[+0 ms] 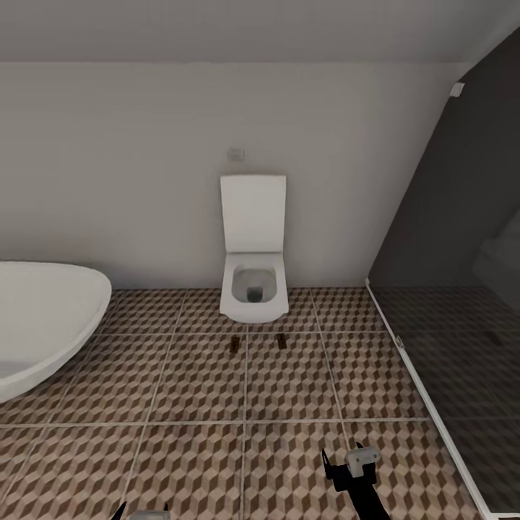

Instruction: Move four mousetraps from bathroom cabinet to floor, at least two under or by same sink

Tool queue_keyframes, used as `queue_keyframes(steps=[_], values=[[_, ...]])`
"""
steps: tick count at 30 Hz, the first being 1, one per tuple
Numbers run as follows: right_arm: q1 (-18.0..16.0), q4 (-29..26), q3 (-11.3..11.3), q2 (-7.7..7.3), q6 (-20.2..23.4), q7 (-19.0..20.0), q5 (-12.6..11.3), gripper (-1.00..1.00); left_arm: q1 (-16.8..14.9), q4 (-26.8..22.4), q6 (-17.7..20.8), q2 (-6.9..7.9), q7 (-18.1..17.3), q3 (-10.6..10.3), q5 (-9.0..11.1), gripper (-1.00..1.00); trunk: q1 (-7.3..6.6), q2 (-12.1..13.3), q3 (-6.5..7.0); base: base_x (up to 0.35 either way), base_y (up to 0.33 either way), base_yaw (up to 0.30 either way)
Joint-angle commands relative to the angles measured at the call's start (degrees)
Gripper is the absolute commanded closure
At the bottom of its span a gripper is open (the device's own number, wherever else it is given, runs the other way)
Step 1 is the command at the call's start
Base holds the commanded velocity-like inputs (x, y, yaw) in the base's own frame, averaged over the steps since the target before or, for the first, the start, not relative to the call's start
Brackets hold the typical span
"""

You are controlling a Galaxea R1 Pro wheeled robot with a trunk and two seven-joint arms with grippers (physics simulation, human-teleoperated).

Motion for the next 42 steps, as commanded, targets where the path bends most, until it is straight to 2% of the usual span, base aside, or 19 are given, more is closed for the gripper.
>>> queue_keyframes(steps=[1,42], values=[[0.0,0.1,0.3,0.01,-0.1,-0.6,0.5,-1.0,-0.1,0.2,-0.2,-0.04,0.2,-0.5,0.3,-1.0,-0.23,0.4,0.14,0.0,0.0,0.0],[0.0,0.1,0.3,0.01,-0.1,-0.5,0.4,-1.0,-0.1,0.2,-0.1,-0.05,0.2,-0.5,0.3,-1.0,-9.23,16.8,7.51,0.0,0.0,0.0]])
